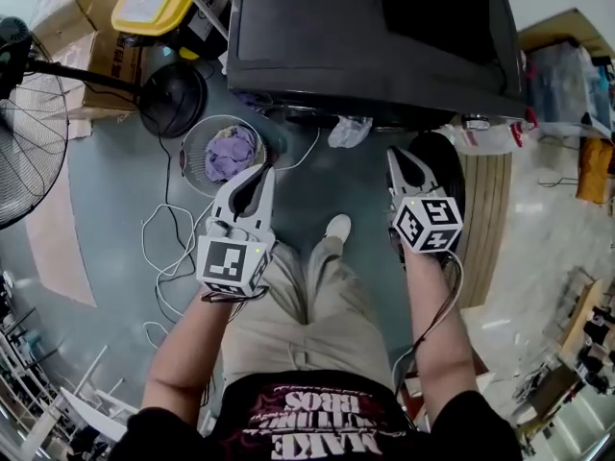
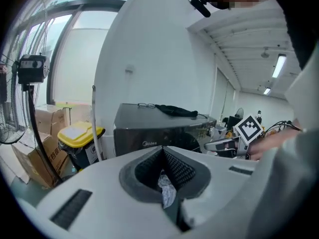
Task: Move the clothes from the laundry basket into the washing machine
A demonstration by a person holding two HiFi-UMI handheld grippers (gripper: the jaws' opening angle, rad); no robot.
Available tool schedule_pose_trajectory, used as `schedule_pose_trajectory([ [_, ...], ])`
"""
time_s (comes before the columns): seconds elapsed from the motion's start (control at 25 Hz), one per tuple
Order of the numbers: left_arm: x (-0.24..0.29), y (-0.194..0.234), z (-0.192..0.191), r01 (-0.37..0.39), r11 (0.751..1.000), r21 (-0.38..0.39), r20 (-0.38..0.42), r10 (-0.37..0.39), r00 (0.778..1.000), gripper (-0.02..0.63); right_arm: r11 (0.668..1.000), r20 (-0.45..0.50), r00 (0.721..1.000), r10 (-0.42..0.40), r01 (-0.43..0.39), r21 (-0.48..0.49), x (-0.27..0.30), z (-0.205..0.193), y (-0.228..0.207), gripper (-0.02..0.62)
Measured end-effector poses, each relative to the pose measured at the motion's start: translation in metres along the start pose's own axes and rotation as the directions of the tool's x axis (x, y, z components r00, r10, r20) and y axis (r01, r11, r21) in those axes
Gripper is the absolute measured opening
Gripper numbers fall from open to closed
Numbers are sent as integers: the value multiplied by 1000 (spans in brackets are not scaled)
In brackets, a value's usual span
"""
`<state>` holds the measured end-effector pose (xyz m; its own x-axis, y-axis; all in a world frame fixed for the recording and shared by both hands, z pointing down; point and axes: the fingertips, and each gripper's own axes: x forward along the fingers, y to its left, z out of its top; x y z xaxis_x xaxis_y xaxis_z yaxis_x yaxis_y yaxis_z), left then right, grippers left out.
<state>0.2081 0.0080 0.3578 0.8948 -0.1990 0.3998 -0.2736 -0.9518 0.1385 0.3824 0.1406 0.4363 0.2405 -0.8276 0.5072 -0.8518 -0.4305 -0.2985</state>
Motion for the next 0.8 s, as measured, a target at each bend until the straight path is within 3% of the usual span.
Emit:
schedule_pose_trajectory([
  [0.36, -22, -9, 82, -5, 1000, -20, 92, 7, 996, 5, 998, 55, 998, 35, -31, -61, -51, 62, 31, 3],
  [0.68, -47, -25, 135, -5, 999, 36, 150, 0, 989, 5, 988, 106, 991, 79, -63, -144, -88, 111, 64, 3],
  [0.8, -60, -30, 154, -33, 994, 102, 175, 15, 984, 5, 984, 132, 986, 103, -81, -162, -101, 132, 80, 3],
])
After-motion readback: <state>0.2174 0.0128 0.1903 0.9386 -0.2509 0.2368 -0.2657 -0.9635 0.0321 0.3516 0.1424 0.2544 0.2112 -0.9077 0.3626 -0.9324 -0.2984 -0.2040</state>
